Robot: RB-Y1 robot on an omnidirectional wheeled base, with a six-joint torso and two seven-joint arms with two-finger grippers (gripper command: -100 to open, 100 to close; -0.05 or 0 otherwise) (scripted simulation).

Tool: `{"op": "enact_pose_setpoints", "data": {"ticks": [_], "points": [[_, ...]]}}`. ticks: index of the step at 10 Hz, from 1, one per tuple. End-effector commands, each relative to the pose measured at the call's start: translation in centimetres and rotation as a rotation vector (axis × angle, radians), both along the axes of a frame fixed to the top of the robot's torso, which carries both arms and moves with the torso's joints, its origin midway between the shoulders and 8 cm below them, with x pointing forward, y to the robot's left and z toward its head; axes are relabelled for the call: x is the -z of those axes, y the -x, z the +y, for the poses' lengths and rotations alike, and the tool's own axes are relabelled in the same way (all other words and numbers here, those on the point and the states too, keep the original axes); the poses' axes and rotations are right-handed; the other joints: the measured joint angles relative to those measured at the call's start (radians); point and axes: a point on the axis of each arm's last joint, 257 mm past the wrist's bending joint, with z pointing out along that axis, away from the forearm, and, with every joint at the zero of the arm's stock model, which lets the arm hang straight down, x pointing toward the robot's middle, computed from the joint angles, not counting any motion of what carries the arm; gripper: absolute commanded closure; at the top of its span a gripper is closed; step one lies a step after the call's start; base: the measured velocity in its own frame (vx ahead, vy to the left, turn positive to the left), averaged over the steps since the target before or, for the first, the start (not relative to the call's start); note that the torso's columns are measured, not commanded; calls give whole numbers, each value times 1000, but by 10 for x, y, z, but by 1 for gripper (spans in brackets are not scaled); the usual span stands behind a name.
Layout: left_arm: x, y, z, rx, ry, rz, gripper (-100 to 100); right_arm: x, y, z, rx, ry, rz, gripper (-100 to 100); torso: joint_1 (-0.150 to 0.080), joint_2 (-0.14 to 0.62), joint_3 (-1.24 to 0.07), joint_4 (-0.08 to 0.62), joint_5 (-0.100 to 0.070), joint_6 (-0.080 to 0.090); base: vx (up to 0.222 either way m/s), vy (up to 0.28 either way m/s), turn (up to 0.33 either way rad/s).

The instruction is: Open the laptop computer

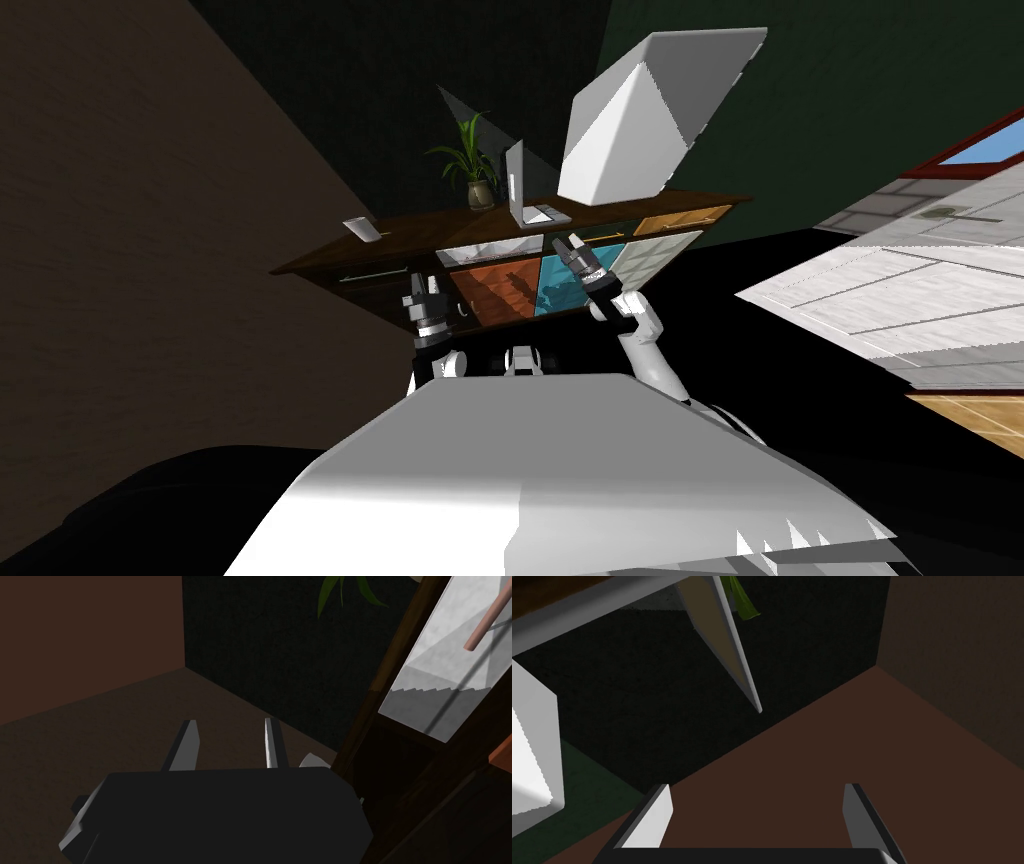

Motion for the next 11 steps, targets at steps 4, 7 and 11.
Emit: {"op": "enact_pose_setpoints", "data": {"ticks": [4,7,11], "points": [[0,0,0,0,0,0,0,-12,-22,12,56,231,-99,-100,3,-2,-1,-1,1,0,19,94,-30],[0,0,0,0,0,0,0,-18,-34,15,87,341,-148,-100,3,0,0,0,1,0,6,72,-26],[0,0,0,0,0,0,0,-34,-57,16,152,544,-241,-100,5,-1,-1,0,1,0,14,101,-32]]}}
